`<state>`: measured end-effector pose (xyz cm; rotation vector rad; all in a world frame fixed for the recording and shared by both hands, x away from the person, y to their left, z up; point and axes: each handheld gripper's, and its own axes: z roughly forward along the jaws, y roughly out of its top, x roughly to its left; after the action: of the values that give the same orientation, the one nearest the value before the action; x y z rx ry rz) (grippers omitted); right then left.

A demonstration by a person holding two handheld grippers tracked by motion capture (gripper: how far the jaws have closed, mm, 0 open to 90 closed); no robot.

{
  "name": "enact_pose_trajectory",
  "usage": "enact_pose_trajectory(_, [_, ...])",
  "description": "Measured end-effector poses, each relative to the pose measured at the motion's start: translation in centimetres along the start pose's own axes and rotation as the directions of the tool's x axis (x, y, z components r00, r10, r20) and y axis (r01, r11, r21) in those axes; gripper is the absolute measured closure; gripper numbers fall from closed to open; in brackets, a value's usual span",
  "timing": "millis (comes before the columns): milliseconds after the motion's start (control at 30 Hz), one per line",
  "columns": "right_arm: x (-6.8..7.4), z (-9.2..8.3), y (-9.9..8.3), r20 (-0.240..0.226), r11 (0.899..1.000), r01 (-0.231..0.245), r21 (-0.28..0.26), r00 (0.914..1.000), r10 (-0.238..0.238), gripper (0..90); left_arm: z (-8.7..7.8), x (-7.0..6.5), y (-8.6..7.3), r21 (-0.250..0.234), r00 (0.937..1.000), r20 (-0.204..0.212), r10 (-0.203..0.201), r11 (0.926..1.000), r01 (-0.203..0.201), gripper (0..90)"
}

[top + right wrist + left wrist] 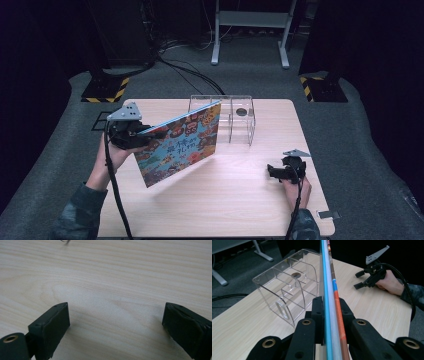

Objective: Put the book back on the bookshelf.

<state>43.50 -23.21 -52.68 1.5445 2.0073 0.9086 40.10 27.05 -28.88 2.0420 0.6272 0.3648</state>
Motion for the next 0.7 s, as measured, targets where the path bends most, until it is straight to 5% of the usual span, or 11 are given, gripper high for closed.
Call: enact_pose_trajectory(700, [0.0, 0.1, 0.0, 0.015, 1.0, 0.02, -0.001, 0.9997, -0.02, 6.6, -0.8, 1.9, -0.2, -0.059, 0.9883, -0.114, -0.101, 0.9937, 0.095, 80.0])
